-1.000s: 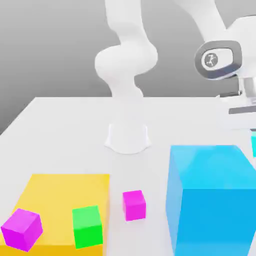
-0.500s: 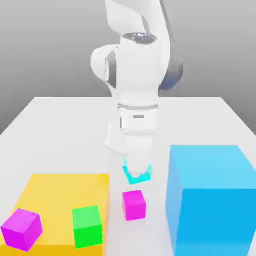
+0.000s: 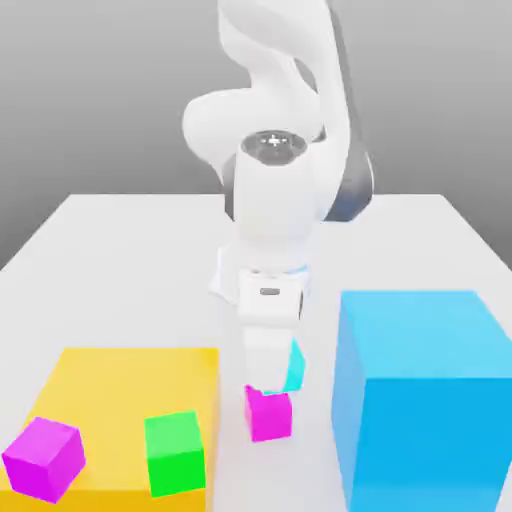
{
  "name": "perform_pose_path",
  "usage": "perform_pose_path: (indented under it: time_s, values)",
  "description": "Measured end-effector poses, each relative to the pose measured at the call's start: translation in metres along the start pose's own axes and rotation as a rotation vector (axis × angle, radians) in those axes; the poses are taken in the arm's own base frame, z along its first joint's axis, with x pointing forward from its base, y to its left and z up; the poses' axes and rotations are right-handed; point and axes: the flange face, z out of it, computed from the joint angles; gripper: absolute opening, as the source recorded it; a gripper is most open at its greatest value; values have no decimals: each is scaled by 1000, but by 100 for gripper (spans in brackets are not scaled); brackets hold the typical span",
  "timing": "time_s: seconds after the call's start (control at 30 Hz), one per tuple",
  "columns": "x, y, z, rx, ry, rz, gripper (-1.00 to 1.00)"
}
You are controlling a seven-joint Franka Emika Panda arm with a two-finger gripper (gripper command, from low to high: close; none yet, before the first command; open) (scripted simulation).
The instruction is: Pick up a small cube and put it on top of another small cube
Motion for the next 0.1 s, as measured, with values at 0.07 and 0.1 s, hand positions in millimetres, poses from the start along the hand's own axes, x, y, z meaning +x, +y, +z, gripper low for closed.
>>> perform_pose_path:
  time_s: [0.07, 0.1]
  values:
    - [-3, 1, 10, -6, -5, 4, 100]
    - [-3, 1, 10, -6, -5, 4, 100]
